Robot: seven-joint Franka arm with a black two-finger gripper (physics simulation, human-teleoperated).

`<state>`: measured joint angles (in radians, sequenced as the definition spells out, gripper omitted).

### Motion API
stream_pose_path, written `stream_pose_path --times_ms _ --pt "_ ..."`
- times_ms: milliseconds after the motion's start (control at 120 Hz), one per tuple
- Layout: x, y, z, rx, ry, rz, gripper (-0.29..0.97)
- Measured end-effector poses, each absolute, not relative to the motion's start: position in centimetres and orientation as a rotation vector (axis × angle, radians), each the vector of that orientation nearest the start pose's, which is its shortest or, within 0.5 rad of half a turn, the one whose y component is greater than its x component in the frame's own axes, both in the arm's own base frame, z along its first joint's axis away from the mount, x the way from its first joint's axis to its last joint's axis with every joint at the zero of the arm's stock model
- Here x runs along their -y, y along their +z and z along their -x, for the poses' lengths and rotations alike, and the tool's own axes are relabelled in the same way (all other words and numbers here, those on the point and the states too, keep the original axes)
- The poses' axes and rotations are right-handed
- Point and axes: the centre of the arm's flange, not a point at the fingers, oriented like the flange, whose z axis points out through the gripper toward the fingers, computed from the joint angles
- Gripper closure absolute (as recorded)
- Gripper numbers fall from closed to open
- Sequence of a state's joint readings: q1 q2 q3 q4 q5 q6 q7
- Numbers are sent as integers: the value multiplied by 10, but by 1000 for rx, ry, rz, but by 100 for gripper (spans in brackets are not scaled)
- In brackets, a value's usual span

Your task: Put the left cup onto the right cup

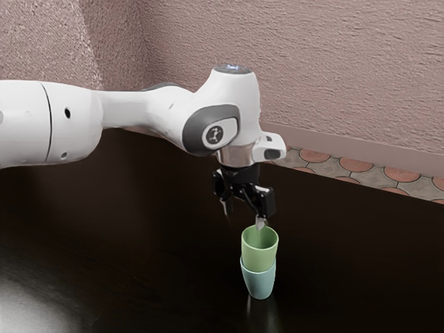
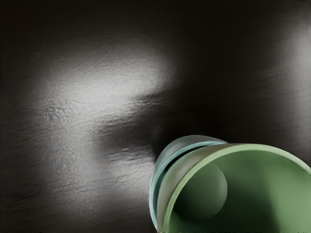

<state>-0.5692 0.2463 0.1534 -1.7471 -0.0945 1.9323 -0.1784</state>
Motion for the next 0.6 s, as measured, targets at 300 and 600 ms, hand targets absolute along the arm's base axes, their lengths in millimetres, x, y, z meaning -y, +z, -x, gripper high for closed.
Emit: stream_pose_path --times_ms 300,600 --pt "215 464 -576 -227 84 3173 3" --pt "170 497 -590 -159 64 3175 2"
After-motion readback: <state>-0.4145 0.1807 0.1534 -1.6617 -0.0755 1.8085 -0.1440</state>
